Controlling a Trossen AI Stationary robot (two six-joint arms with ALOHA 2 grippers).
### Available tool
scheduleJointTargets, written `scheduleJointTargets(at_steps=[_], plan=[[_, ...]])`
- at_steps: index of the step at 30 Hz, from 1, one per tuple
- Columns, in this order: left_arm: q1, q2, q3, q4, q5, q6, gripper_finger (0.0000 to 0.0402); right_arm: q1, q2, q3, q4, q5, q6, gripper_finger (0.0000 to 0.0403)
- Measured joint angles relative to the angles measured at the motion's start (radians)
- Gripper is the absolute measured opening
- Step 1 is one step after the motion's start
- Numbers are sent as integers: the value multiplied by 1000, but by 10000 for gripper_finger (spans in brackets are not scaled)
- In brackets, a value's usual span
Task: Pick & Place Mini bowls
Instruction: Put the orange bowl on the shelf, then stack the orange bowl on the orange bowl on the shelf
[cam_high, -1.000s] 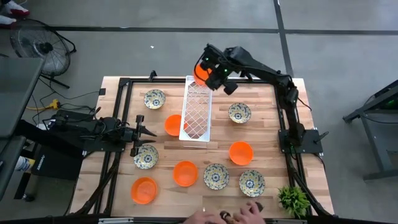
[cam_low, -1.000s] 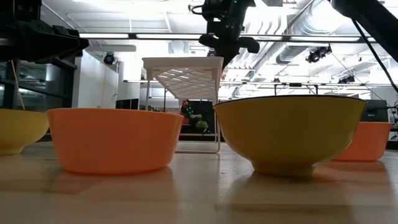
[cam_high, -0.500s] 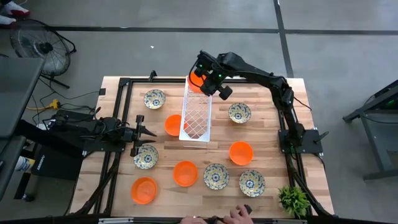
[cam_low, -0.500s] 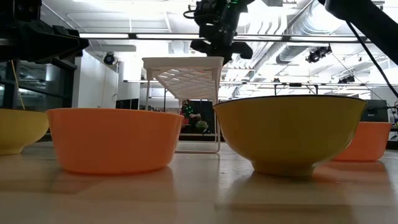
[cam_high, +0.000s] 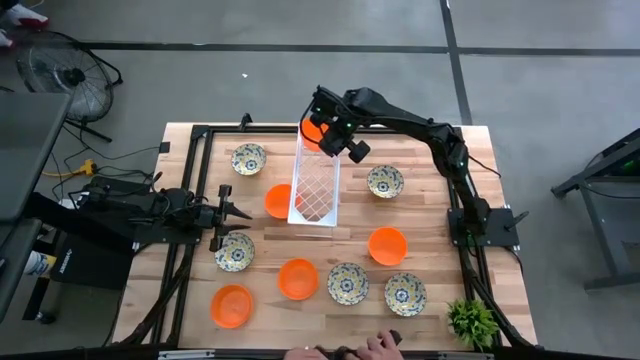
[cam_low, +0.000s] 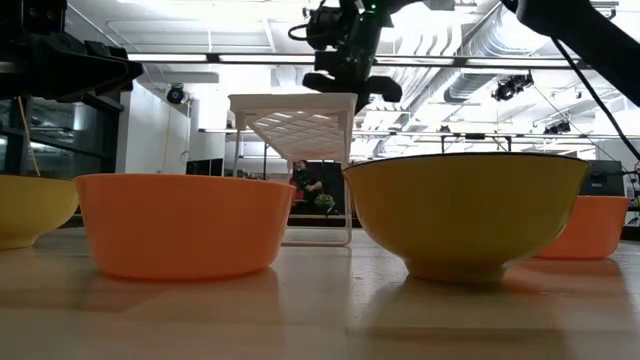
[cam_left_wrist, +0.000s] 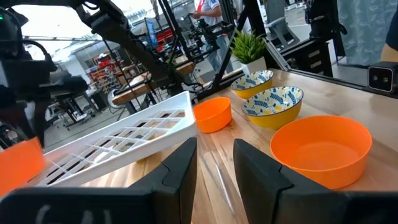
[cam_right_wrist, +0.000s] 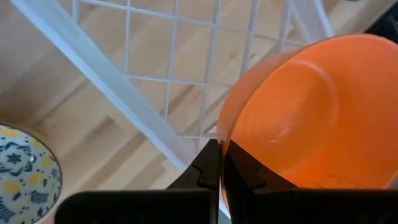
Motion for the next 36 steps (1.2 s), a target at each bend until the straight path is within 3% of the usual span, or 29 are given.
scheduleJointTargets(at_steps=[4,25,36], plan=[[0,0,0,0,0,0,101,-1,0,0,-9,40,1,0],[0,0,0,0,0,0,101,14,0,0,11,5,195,31],[0,0,0,0,0,0,101,16,-19,0,36,-6,264,110]])
